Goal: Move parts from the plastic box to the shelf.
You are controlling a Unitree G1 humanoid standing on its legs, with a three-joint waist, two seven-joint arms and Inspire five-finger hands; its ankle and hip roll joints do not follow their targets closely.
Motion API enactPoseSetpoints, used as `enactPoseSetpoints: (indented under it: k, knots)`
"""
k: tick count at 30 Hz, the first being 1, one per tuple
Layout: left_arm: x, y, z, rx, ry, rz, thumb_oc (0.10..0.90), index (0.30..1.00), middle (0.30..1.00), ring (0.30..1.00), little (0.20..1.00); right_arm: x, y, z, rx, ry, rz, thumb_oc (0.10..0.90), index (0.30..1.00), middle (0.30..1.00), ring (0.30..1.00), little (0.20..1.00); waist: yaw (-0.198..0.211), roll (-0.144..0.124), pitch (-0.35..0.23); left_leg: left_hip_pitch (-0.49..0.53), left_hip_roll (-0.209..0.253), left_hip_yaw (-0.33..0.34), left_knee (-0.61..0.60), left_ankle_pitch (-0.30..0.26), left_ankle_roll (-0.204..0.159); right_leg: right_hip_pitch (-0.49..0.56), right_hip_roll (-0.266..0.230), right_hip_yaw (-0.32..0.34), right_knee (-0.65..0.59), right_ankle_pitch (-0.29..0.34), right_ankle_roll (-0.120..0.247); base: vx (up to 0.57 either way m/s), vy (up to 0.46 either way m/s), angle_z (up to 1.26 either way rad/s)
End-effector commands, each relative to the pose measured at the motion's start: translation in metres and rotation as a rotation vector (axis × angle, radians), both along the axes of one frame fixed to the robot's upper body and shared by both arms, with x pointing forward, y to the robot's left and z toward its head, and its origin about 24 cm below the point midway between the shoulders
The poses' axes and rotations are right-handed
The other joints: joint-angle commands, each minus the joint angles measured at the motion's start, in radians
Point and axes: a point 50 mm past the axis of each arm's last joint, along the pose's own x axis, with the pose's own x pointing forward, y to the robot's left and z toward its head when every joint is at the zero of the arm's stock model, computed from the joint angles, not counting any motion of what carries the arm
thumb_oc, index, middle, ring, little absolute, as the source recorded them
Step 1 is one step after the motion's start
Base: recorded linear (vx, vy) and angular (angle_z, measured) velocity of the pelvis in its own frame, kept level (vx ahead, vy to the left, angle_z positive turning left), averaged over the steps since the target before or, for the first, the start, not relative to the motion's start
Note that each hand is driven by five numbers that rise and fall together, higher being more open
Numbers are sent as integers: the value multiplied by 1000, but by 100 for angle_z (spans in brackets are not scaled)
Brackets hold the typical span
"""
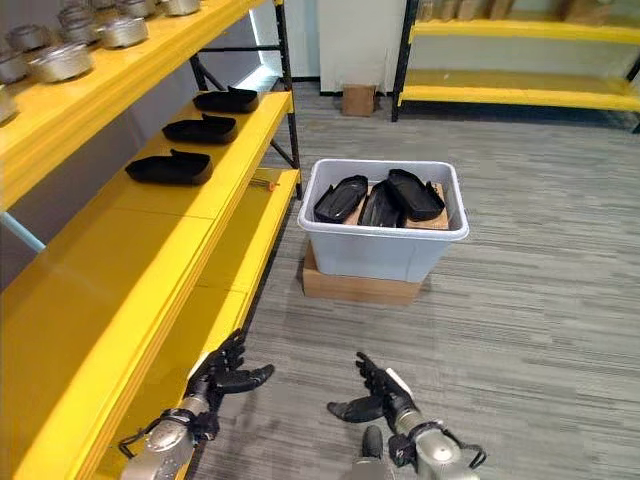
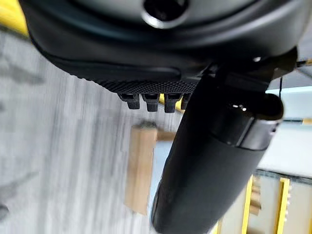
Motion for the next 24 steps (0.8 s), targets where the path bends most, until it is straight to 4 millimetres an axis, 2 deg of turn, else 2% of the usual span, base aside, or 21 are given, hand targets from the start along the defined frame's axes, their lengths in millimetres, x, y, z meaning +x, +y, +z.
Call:
enactPoseSetpoints:
  k: [1, 2, 5, 7, 8, 9, 10, 12, 13, 15, 17, 18, 21, 24]
  knots:
    - [29, 15, 55, 16, -290, -10, 900, 1000, 1000, 1000, 1000, 26, 24, 41, 124, -246, 55, 900, 1000, 1000, 1000, 1000, 8, -47, -65, -82, 73, 11, 74, 177, 16, 77, 42, 30, -256, -32, 100, 272, -440, 6]
    - [29, 15, 56, 10, -292, -4, 900, 1000, 1000, 1000, 1000, 27, 22, 41, 118, -247, 50, 900, 1000, 1000, 1000, 1000, 10, -52, -60, -103, 93, 13, 155, 253, 5, 103, 71, 38, -263, -53, 77, 220, -393, 1]
    - [28, 14, 56, 6, -283, -16, 900, 1000, 1000, 1000, 1000, 28, 18, 42, 110, -252, 38, 900, 1000, 1000, 1000, 1000, 36, -95, -38, -232, 72, 31, 381, 300, 28, 173, 87, 54, -296, -83, 35, 197, -379, -16]
    - [24, 16, 53, 5, -267, -8, 900, 1000, 1000, 1000, 1000, 26, 13, 41, 91, -242, 23, 900, 1000, 1000, 1000, 1000, 55, -114, -21, -280, 82, 72, 423, 282, 53, 221, 98, 61, -316, -101, 20, 219, -325, -16]
    - [23, 16, 52, 4, -258, -8, 900, 1000, 1000, 1000, 1000, 26, 12, 40, 84, -240, 16, 900, 1000, 1000, 1000, 1000, 69, -118, -12, -330, 67, 84, 423, 236, 61, 245, 102, 67, -328, -109, 18, 243, -276, -18]
    - [20, 18, 48, 4, -242, 4, 900, 1000, 1000, 1000, 1000, 26, 10, 41, 85, -246, 4, 900, 1000, 1000, 1000, 1000, 92, -130, 2, -450, 28, 107, 376, 179, 72, 291, 108, 80, -352, -118, 22, 194, -190, -26]
    - [19, 18, 48, 4, -241, 4, 900, 1000, 1000, 1000, 1000, 25, 10, 41, 85, -245, 4, 900, 1000, 1000, 1000, 1000, 93, -129, 1, -451, 30, 107, 381, 173, 73, 293, 110, 80, -355, -118, 23, 184, -149, -29]
    - [17, 21, 46, 12, -234, 9, 900, 1000, 1000, 1000, 1000, 24, 9, 41, 86, -249, -3, 900, 1000, 1000, 1000, 1000, 103, -121, 3, -510, 27, 133, 216, 157, 80, 314, 124, 80, -360, -131, 31, 191, -47, -23]
    - [15, 21, 44, 19, -229, 3, 900, 1000, 1000, 1000, 1000, 23, 9, 40, 86, -245, 0, 900, 1000, 1000, 1000, 1000, 109, -117, 2, -513, 35, 150, 119, 162, 81, 330, 132, 82, -361, -143, 35, 279, -14, -37]
    - [13, 20, 42, 28, -221, -1, 900, 1000, 1000, 1000, 1000, 19, 10, 36, 80, -231, 3, 900, 1000, 1000, 1000, 1000, 123, -103, 4, -498, 41, 170, -107, 231, 65, 371, 150, 90, -363, -170, 40, 297, 5, -28]
    - [13, 22, 41, 40, -220, 4, 900, 1000, 1000, 1000, 1000, 18, 11, 35, 77, -229, 10, 900, 1000, 1000, 1000, 1000, 137, -92, 5, -506, 24, 140, -165, 273, 56, 405, 172, 107, -364, -185, 38, 240, -10, -25]
    - [13, 22, 41, 40, -220, 4, 900, 1000, 1000, 1000, 1000, 18, 11, 35, 77, -228, 10, 900, 1000, 1000, 1000, 1000, 138, -93, 7, -501, 23, 141, -169, 274, 56, 408, 171, 107, -364, -186, 38, 255, 2, -66]
    - [10, 23, 41, 36, -217, 1, 900, 1000, 1000, 1000, 1000, 10, 16, 28, 91, -194, 23, 900, 1000, 1000, 1000, 1000, 141, -85, -20, -442, 4, 137, -221, 259, 70, 447, 182, 117, -346, -231, 34, 298, 38, -85]
    - [12, 23, 43, 47, -221, -9, 900, 1000, 1000, 1000, 1000, 6, 17, 27, 119, -185, 14, 900, 1000, 1000, 1000, 1000, 135, -103, -46, -422, -7, 162, -197, 228, 85, 460, 162, 111, -334, -246, 41, 189, 32, -27]
